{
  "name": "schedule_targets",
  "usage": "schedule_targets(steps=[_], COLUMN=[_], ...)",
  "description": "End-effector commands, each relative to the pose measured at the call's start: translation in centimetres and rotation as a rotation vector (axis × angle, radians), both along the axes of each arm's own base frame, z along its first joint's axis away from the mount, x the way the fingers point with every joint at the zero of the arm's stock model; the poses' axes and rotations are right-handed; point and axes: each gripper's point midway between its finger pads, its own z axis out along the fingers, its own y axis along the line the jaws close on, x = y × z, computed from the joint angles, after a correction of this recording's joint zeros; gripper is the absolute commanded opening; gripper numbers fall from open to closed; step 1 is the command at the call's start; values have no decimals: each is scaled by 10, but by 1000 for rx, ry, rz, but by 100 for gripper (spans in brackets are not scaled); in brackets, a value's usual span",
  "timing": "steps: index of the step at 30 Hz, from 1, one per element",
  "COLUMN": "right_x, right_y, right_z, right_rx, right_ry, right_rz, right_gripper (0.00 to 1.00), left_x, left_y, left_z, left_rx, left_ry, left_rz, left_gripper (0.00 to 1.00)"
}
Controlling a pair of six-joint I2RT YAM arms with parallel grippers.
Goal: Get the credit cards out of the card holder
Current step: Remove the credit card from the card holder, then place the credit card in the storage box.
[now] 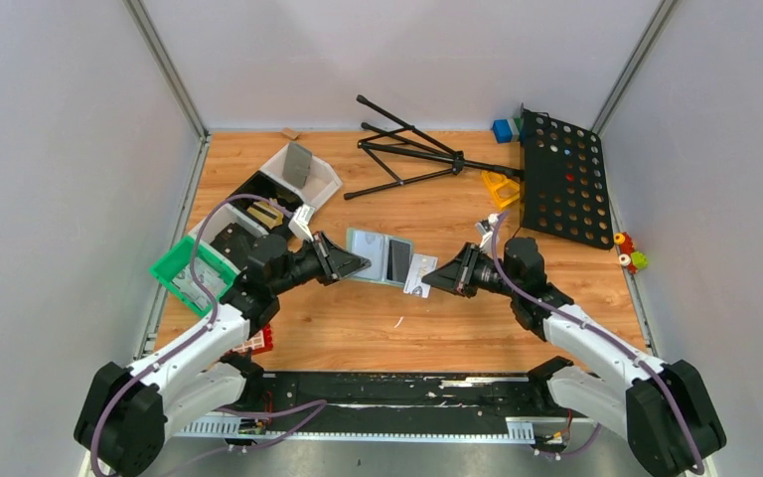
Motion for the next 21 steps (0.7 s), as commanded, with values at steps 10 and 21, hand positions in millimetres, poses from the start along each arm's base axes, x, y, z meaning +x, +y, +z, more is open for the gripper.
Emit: schedule_targets(steps=[10,21], right_x=[12,16], right_y=[0,21], right_z=[4,-4], right_rx=[-210,-225], right_ry=[-111,-96], right_rz=[90,173], right_gripper=[0,0], left_x=[-1,7], left_y=[34,85], left_z=[-113,-114], left_rx=[407,691], left_ry=[91,95], left_rz=[32,178], left_gripper=[3,65])
